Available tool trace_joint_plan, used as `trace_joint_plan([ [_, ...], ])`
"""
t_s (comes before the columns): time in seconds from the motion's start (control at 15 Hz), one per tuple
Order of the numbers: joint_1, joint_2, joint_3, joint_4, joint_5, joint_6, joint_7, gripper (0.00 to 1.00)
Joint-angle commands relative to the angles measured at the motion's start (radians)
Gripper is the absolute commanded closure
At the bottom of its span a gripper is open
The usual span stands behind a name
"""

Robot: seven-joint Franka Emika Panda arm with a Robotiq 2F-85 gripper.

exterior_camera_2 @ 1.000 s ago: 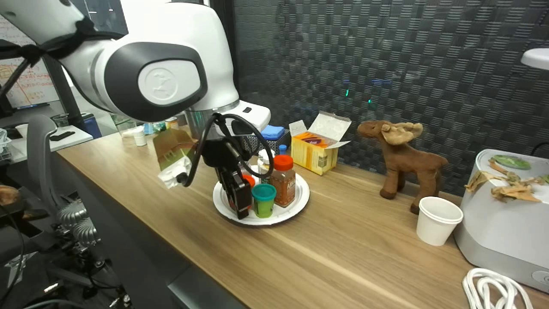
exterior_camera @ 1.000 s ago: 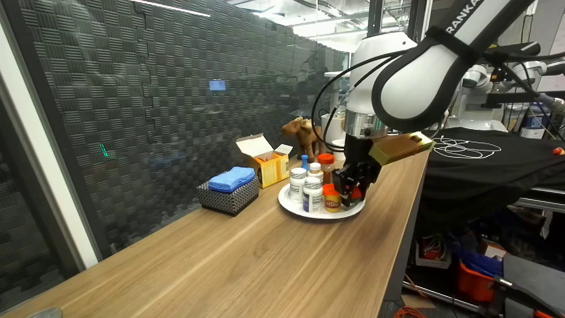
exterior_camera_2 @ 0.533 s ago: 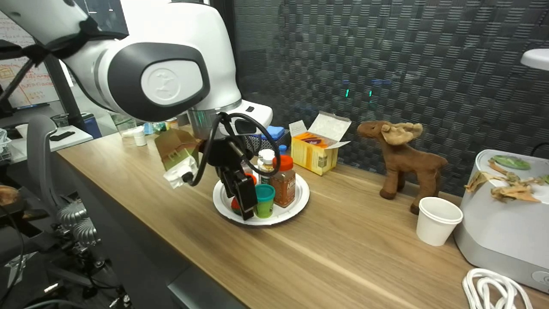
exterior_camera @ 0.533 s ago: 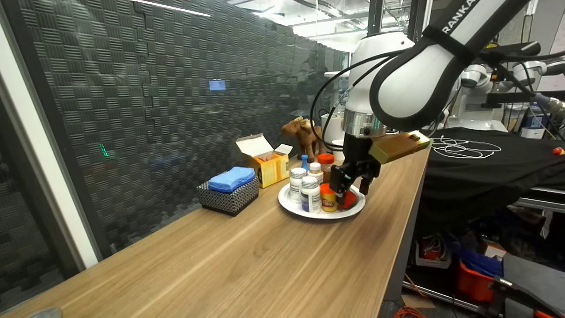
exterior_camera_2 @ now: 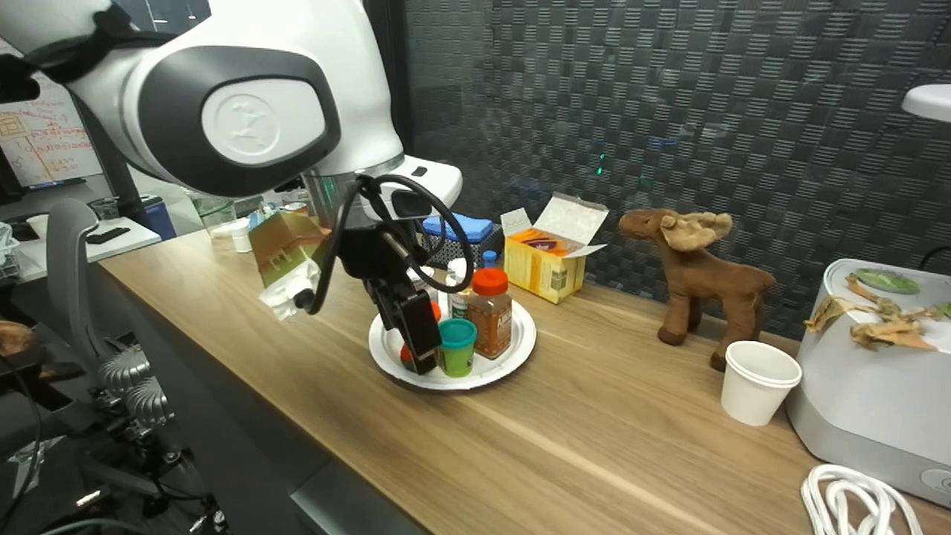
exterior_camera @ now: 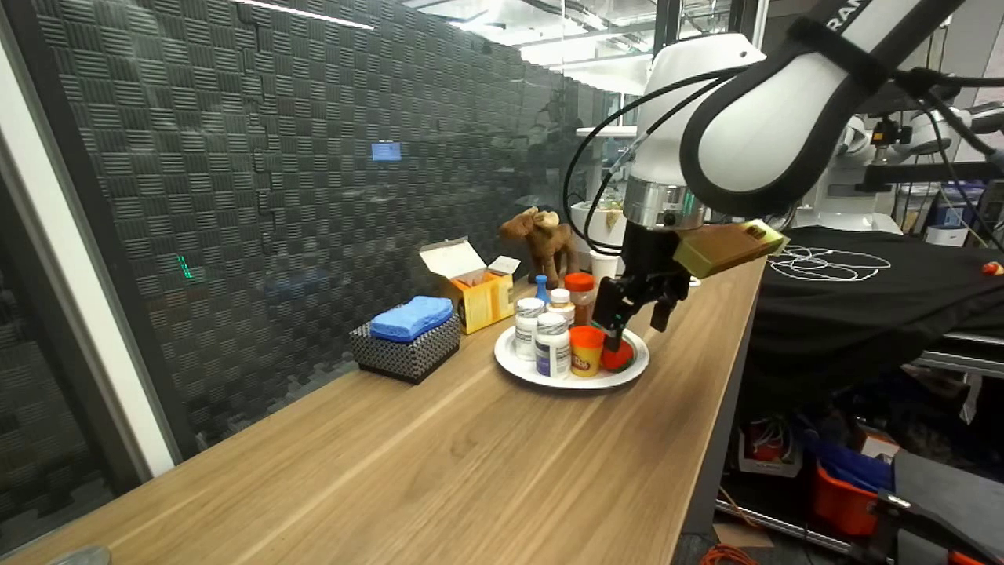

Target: Put the bottles and the red object on the plate

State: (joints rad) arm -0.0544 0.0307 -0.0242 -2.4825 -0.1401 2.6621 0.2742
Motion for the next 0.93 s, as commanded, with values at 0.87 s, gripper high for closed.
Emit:
trace_joint_plan([
  [0.87, 0.044, -0.518, 0.073, -0.082, 0.015, -0.622, -0.119, 0.0],
])
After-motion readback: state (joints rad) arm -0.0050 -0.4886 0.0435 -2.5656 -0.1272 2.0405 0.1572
